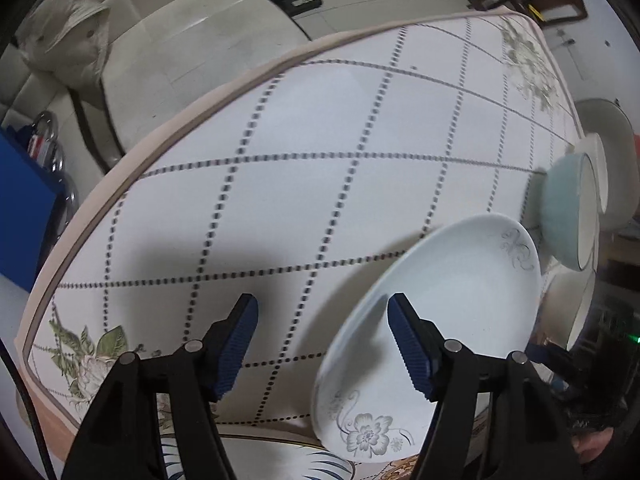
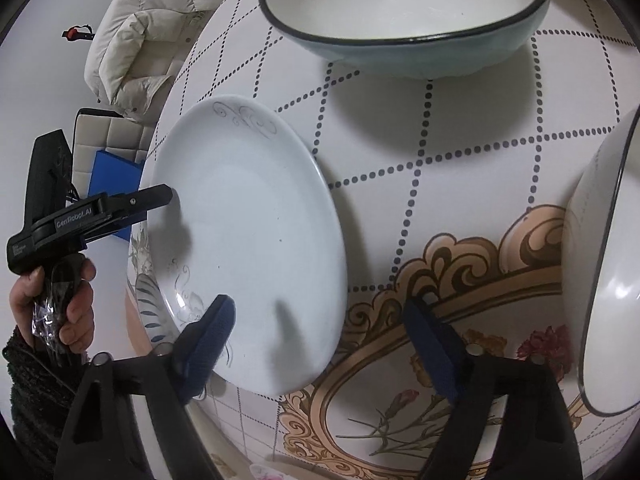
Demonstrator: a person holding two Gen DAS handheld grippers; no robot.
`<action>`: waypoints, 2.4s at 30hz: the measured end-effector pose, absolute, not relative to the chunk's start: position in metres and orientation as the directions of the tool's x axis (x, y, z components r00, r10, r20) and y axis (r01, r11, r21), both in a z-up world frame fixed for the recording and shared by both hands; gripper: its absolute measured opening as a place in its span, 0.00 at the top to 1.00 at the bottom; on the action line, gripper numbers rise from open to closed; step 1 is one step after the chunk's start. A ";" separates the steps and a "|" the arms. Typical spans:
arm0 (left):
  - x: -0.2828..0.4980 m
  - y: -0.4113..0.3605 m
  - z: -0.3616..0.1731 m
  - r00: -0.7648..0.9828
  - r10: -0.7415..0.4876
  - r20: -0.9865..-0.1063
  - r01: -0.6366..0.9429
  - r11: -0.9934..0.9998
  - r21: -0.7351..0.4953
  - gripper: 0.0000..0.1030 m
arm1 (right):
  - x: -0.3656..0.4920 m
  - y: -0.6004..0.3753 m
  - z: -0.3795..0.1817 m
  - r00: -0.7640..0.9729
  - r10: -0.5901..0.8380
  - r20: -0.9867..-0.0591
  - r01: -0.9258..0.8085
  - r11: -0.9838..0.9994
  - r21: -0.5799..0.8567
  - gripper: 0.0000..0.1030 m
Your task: Organize plates and bowls
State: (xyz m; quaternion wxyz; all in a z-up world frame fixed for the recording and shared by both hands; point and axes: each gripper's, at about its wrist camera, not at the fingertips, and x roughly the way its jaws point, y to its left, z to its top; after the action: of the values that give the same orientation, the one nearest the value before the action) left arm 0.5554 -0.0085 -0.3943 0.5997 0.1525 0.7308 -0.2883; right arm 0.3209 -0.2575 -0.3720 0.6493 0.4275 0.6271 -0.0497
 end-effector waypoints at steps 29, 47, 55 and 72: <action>0.491 -0.041 -0.370 -0.237 -0.087 -0.968 0.651 0.725 -0.224 0.78 | 0.322 -0.258 -0.380 0.198 0.529 -0.825 0.641 0.567 0.517 0.86; 0.418 -0.021 -0.312 -0.212 -0.114 -0.970 0.644 0.731 -0.227 0.78 | 0.298 -0.252 -0.336 0.177 0.548 -0.818 0.585 0.609 0.535 0.86; 0.415 0.024 -0.287 -0.191 -0.152 -0.970 0.600 0.764 -0.238 0.78 | 0.275 -0.231 -0.302 0.162 0.546 -0.822 0.522 0.659 0.541 0.86; 0.286 0.140 -0.269 -0.159 -0.216 -0.963 0.374 0.890 -0.261 0.78 | 0.184 -0.135 -0.280 -0.001 0.601 -0.800 0.360 0.746 0.560 0.86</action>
State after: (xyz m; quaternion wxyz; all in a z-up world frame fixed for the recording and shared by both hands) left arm 0.2862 0.1398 -0.2691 0.6463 0.0542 0.7261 -0.2283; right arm 0.1837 -0.1351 -0.2804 0.6180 0.3428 0.7008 0.0971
